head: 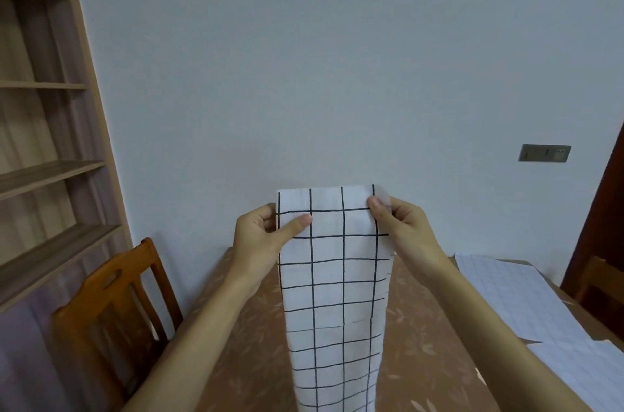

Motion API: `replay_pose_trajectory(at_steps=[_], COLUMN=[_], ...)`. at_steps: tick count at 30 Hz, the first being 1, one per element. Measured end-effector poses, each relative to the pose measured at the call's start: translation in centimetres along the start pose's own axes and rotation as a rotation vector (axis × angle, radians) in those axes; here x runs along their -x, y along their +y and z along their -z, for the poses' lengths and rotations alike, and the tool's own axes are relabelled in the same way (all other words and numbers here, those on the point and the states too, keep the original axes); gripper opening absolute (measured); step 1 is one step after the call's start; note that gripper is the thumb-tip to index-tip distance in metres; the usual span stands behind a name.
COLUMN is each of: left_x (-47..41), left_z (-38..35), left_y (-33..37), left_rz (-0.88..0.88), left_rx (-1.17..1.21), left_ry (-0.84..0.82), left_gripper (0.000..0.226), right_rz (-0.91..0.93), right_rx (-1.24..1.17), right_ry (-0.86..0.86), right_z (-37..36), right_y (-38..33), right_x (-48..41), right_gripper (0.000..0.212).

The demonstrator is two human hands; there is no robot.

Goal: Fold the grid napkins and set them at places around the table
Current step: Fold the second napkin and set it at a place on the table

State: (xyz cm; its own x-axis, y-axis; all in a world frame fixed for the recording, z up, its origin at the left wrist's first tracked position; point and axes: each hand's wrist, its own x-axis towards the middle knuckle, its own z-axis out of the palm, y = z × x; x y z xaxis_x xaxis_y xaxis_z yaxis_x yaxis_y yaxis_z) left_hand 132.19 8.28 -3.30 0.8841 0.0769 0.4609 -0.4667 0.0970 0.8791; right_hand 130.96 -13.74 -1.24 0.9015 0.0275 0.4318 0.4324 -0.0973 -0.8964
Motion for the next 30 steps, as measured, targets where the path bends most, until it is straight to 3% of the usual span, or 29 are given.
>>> replay_pose_trajectory(at_steps=[3, 8, 11, 13, 18, 20, 21, 23, 26, 28, 30], left_x=[0.1, 0.2, 0.1, 0.0, 0.3, 0.7, 0.9, 1.1, 1.4, 1.8, 2.0], left_z=[-0.3, -0.9, -1.0, -1.2, -2.4, -3.1, -3.4, -4.0, -5.0, -5.8, -6.4], left_y=[0.3, 0.1, -0.4, -0.5, 0.0, 0.3, 0.3, -0.1, -0.6, -0.5, -0.4], left_rz=[-0.036, -0.055, -0.087, -0.144, -0.258, -0.326, -0.358, -0.384, -0.397, -0.426, -0.443], left_rx=[-0.028, -0.064, -0.082, -0.108, -0.168, -0.245, -0.275, -0.319, -0.365, -0.401, -0.419], left_ry=[0.017, 0.027, 0.004, 0.025, 0.082, 0.119, 0.128, 0.128, 0.104, 0.084, 0.070], left_gripper=[0.020, 0.020, 0.074, 0.084, 0.068, 0.061, 0.058, 0.055, 0.044, 0.031, 0.033], right_rz=[-0.001, 0.069, 0.087, 0.096, 0.100, 0.100, 0.145, 0.349, 0.594, 0.553, 0.493], right_rx=[0.004, 0.018, 0.003, -0.003, 0.021, 0.110, 0.199, 0.473, 0.793, 0.797, 0.737], right_ry=[0.012, 0.019, 0.041, 0.055, 0.044, 0.099, 0.131, 0.184, 0.073, -0.056, -0.127], right_z=[0.2, 0.6, 1.0, 1.3, 2.4, 2.5, 2.5, 2.6, 1.7, 0.7, -0.2], right_y=[0.0, 0.0, 0.1, 0.2, 0.4, 0.0, -0.2, -0.9, -2.2, -3.0, -3.4], right_x=[0.2, 0.2, 0.2, 0.2, 0.6, 0.8, 1.1, 1.1, 0.6, 0.0, -0.6], right_gripper=[0.034, 0.056, 0.052, 0.051, 0.049, 0.033, 0.027, 0.039, 0.042, 0.037, 0.024])
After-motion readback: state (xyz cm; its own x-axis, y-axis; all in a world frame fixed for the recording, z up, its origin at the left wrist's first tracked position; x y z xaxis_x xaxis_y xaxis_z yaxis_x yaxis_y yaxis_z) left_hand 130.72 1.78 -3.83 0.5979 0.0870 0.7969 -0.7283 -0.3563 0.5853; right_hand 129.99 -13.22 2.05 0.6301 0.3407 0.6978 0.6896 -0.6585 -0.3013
